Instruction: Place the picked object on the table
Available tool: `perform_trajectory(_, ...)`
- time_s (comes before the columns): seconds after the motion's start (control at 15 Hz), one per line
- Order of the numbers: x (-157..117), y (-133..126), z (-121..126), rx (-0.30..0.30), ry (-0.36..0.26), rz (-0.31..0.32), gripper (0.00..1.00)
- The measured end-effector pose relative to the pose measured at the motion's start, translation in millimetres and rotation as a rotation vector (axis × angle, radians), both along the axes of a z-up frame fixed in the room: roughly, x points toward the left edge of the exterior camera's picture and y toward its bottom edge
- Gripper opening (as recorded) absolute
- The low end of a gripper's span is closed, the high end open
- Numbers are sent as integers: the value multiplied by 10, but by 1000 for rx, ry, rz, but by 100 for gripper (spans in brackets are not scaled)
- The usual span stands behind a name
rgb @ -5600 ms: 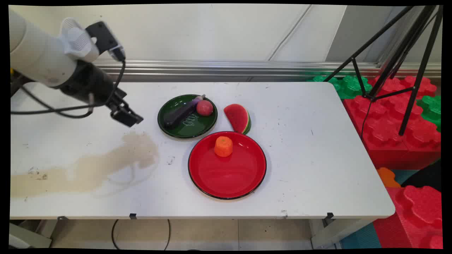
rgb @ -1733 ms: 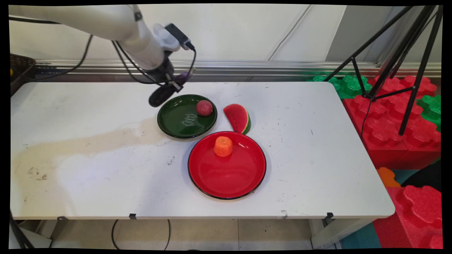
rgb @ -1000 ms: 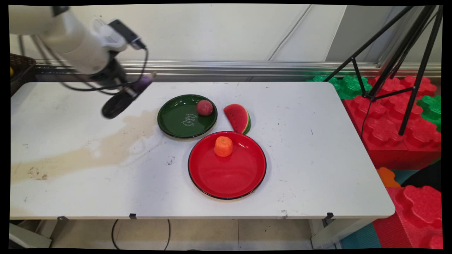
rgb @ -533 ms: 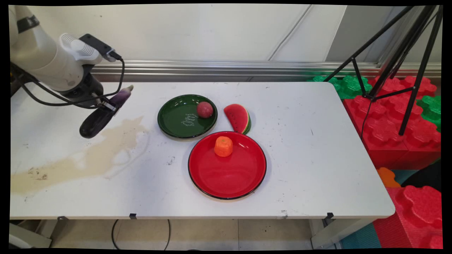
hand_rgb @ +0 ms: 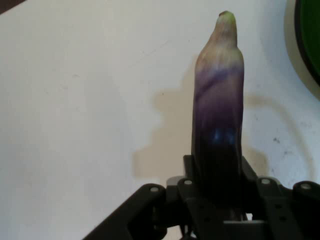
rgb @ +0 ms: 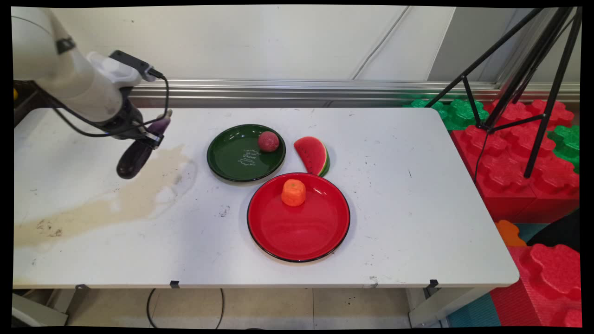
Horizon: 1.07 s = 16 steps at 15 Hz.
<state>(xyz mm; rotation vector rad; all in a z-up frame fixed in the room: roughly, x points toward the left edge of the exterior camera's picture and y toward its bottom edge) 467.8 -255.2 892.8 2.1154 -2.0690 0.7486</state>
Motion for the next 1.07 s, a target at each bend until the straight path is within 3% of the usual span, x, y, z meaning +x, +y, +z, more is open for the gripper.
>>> perform_trajectory(0.4,68,-463,-397,30,9,-4,0)
perform_trajectory(1.07,83,-845,-821,71,23,-27,0)
